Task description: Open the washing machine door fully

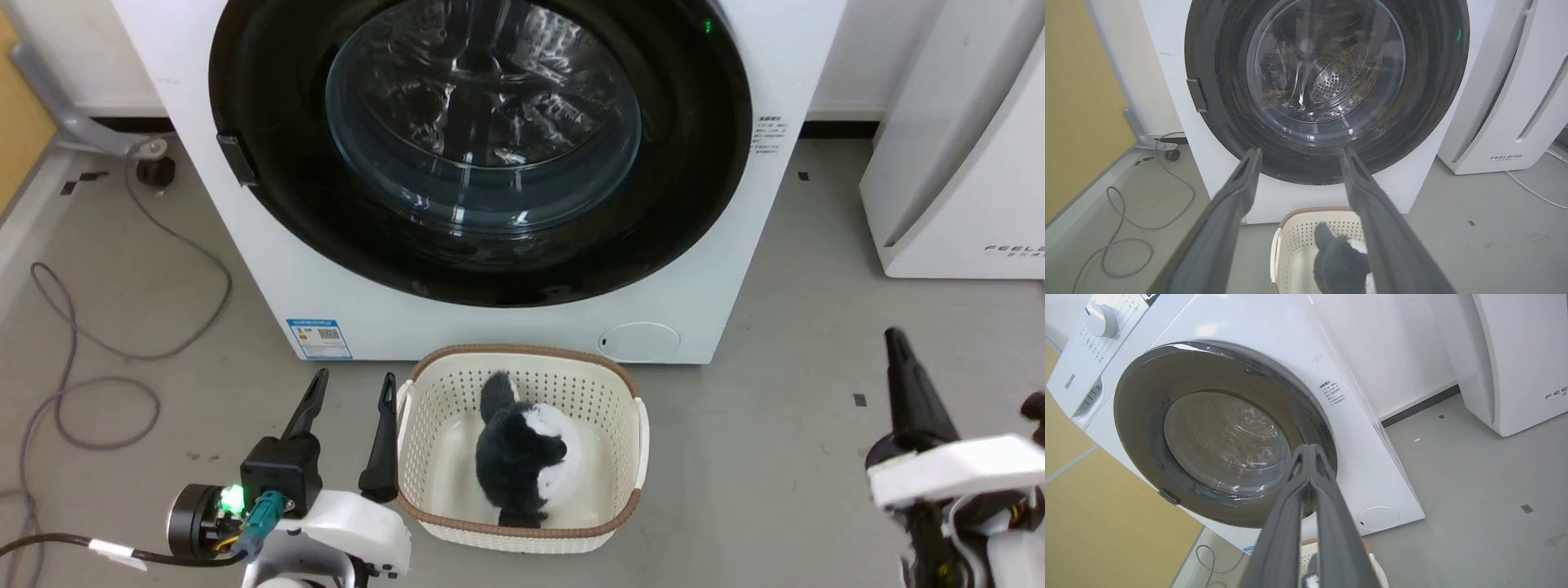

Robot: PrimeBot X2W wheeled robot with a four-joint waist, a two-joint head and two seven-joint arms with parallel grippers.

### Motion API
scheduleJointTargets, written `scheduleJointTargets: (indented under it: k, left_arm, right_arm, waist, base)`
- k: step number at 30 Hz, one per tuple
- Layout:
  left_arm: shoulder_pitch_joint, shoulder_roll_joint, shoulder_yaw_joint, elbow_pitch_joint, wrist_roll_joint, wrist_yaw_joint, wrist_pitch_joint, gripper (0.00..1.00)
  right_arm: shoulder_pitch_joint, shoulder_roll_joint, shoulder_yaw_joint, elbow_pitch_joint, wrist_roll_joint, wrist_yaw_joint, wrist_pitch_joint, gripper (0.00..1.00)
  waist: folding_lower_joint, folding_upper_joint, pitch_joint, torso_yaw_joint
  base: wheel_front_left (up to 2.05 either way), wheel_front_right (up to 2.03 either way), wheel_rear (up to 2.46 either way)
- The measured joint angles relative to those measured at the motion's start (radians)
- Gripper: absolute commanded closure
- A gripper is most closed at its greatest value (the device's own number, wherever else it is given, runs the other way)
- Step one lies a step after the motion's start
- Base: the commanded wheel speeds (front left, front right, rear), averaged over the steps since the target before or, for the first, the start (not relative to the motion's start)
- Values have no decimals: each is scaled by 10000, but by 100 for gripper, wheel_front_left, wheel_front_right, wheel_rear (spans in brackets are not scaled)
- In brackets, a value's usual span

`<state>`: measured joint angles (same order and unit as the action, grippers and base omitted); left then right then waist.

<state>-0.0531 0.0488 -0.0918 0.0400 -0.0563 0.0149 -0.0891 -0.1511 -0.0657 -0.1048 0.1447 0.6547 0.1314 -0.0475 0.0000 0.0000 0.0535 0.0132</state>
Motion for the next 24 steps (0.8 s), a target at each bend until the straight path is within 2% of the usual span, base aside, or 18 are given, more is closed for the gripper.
scheduleJointTargets:
  k: [5, 12, 24]
  left_arm:
    - [-143, 0, -81, 12, -25, 2, -102, 0]
    - [-351, 0, -203, 12, -90, 12, -242, 0]
    - [-704, 0, -437, -6, -270, 40, -472, 0]
  right_arm:
    - [-671, -150, -201, 500, 1005, 0, -67, 100]
    - [-1798, -696, -167, 1467, 2077, 0, -180, 100]
    - [-4589, -1847, 759, 3561, 3482, 0, 127, 100]
  waist:
    - [0, 0, 165, 53]
    - [0, 0, 416, 103]
    - [0, 0, 973, 248]
  base:
    - [0, 0, 0]
    - [0, 0, 0]
    - [0, 0, 0]
